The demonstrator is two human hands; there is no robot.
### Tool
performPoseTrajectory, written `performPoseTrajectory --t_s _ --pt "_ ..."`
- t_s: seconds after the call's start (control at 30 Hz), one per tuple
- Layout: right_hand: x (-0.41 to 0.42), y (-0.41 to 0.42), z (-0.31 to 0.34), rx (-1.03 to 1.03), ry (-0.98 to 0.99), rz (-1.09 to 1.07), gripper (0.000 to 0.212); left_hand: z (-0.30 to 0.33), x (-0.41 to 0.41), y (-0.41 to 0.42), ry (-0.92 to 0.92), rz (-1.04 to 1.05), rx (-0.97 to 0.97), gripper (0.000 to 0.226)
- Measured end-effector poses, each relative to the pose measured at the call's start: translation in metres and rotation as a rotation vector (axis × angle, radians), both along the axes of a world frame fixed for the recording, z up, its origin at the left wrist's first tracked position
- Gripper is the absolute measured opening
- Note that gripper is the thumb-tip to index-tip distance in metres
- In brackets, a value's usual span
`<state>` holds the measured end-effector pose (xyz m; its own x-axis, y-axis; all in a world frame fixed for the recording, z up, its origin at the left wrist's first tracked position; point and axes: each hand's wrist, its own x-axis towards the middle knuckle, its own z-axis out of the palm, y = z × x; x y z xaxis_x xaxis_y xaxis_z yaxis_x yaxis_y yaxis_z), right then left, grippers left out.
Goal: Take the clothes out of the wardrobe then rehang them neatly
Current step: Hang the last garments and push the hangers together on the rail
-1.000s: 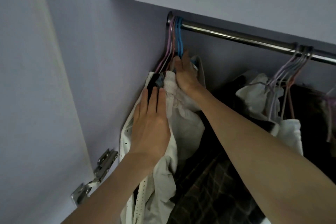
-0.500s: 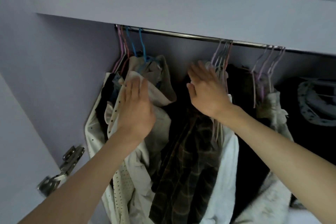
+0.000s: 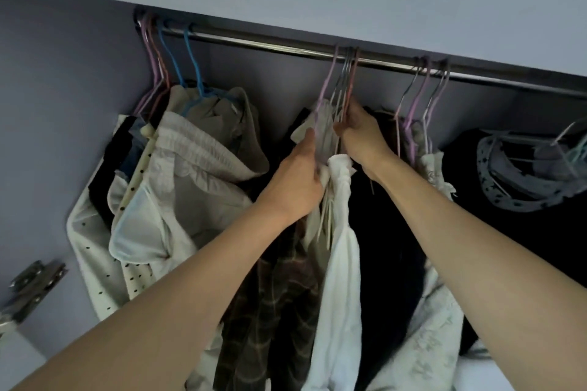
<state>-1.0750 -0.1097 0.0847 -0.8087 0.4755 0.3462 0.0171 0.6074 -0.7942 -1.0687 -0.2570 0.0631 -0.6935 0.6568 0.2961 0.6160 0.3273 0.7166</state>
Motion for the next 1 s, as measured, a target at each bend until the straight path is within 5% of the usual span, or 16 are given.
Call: performPoseTrajectory --t_s 0.17,0.37,0.6,0.83,1.0 --pt "-0.007 -0.004 0.002 -0.023 0.01 0.05 0.037 0.002 -0.01 -0.006 0.047 0.002 -0.065 0.064" --pt "0.008 -0.007 0.005 0.038 -0.067 0.083 0.046 0.003 -0.006 -0.003 0.011 -0.072 -0.124 0.063" --pt "0.104 0.022 -0.011 0.466 0.152 -0.201 0.039 0.022 0.026 0.022 0.327 -0.065 0.149 0.048" --pt "0.13 0.062 -0.027 -0.23 0.1 -0.223 0.041 0.031 0.045 0.101 -0.112 -0.058 0.004 0.059" --pt "0.117 0.07 -0.035 -0.491 0.148 -0.037 0.045 0.013 0.049 0.122 -0.177 -0.088 -0.009 0.054"
